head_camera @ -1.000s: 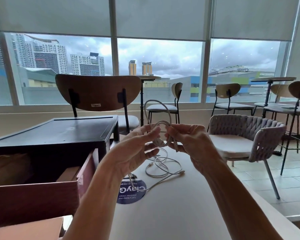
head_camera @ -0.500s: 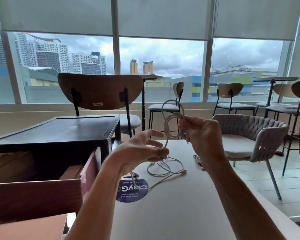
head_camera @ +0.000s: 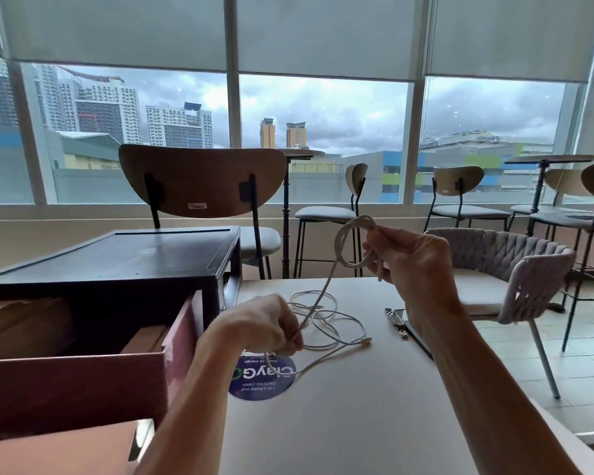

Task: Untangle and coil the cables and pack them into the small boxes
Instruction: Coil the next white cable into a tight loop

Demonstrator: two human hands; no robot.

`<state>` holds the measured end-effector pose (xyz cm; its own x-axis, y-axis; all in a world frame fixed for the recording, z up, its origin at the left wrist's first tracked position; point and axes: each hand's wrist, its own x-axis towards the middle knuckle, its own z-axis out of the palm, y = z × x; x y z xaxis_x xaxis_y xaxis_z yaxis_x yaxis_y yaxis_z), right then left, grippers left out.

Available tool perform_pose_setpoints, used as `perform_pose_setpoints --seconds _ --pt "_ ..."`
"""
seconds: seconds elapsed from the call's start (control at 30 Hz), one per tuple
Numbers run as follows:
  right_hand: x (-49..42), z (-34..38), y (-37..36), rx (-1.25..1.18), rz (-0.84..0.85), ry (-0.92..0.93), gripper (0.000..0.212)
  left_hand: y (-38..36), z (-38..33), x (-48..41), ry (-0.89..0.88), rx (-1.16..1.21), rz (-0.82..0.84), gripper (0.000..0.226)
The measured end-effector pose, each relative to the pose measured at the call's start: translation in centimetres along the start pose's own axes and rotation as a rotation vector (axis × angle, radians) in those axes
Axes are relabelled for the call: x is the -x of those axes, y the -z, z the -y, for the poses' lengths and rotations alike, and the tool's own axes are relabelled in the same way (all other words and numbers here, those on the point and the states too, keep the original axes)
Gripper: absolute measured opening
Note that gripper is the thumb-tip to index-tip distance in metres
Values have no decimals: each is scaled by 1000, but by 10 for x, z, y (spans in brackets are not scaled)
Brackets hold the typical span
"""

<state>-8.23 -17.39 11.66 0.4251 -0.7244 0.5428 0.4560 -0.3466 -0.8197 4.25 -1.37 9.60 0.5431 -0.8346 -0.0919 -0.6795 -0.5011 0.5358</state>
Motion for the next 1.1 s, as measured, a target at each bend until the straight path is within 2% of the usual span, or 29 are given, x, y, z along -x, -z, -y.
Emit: perform_pose_setpoints --seconds 0.07,0.13,0.2,0.27,0.4,0.5,0.53,0.73,0.83,0.93,1.1 --pt "2 2 0 25 69 -3 12 4 0 2 -23 -8 18 20" --pt "4 4 -1 52 126 -6 12 9 -2 4 -125 118 6 35" --pt "6 5 -4 52 173 -11 12 12 -10 6 -258 338 -82 44" --pt "8 5 -7 49 216 -16 13 13 -18 5 -347 562 -215 43" --pt "10 5 -10 72 317 -65 15 13 -27 1 -404 801 -417 42" --pt "12 8 -10 51 367 -110 4 11 -27 -1 -407 818 -530 22" --pt "12 8 -10 47 374 -118 8 10 -27 -1 -405 823 -550 19" --pt "12 13 -8 60 391 -107 19 13 -30 1 -388 880 -523 17" --pt "13 15 -8 109 372 -58 18 14 -33 4 -392 812 -489 18" --pt "15 14 -10 105 375 -28 15 13 -34 5 -423 706 -543 19" --pt "12 10 -12 89 407 -25 11 11 -33 -1 -392 885 -682 15"
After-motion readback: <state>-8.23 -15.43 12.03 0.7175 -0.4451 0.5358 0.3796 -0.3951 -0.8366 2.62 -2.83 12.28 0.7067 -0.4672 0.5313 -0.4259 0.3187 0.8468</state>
